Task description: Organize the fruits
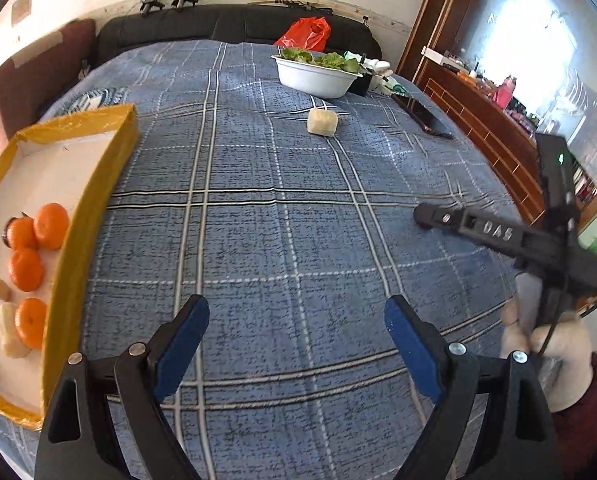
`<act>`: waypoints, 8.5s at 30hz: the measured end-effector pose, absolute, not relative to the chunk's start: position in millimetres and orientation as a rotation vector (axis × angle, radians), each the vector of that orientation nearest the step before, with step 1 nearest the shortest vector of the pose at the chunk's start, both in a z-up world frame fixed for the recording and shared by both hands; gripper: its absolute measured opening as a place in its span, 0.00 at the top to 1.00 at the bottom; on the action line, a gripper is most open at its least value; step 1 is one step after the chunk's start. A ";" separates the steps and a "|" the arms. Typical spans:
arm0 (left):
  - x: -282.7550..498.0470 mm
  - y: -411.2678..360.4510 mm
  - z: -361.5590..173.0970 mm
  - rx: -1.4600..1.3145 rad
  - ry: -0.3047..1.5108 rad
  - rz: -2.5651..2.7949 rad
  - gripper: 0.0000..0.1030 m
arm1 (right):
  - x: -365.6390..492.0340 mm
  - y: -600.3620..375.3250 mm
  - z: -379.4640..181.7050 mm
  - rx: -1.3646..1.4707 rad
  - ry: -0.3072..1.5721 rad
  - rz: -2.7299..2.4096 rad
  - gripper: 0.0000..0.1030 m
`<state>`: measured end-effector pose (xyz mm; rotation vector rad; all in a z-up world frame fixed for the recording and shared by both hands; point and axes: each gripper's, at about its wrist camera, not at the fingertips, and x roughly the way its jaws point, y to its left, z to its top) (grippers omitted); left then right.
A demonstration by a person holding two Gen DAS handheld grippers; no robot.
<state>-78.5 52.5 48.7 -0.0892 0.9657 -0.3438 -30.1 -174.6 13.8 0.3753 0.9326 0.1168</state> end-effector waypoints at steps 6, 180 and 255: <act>-58.1 60.2 55.1 -0.174 0.976 -0.350 0.14 | -24.3 -163.0 12.3 0.260 0.921 0.083 0.63; -114.6 106.1 27.9 0.171 0.910 -0.335 0.34 | -118.5 -75.2 15.8 0.462 0.864 0.431 0.67; -97.4 356.6 74.5 -0.290 0.753 0.118 0.37 | 47.9 233.7 41.7 0.124 1.051 0.776 0.61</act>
